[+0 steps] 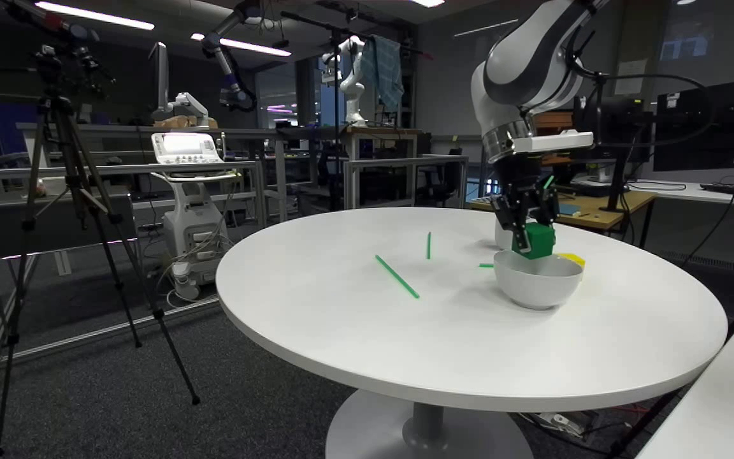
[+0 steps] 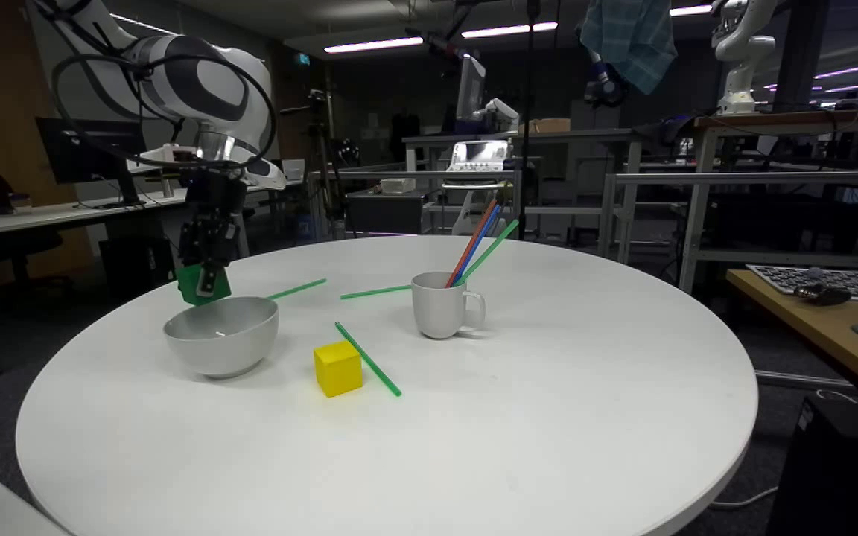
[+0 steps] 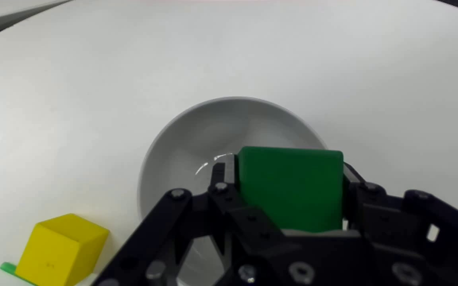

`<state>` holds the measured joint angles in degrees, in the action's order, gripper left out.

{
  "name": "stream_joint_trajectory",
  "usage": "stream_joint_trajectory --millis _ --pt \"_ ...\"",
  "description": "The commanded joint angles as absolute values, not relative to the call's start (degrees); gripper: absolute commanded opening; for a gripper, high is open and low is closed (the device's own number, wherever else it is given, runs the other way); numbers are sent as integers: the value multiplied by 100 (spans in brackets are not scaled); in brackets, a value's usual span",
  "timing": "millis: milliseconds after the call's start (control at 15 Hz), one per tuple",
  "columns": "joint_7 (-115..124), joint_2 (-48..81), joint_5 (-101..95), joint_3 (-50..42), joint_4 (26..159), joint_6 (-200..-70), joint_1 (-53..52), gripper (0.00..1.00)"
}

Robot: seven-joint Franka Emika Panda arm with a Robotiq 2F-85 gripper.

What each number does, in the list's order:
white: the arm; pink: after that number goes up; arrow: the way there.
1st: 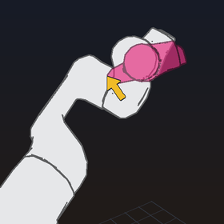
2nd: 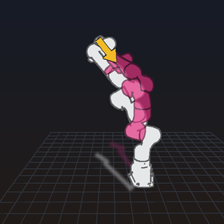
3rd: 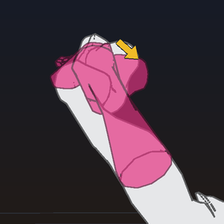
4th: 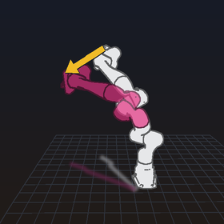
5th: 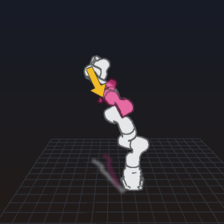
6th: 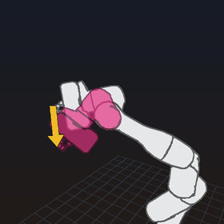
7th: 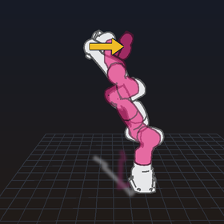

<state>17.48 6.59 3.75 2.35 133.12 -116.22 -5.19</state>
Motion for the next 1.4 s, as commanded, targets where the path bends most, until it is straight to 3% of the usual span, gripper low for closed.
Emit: stream_joint_trajectory --millis 0,1333 --pt "1594 505 470 161 13553 -11774 -360 31" --pt "1136 1381 397 95 13343 -12457 -302 31"
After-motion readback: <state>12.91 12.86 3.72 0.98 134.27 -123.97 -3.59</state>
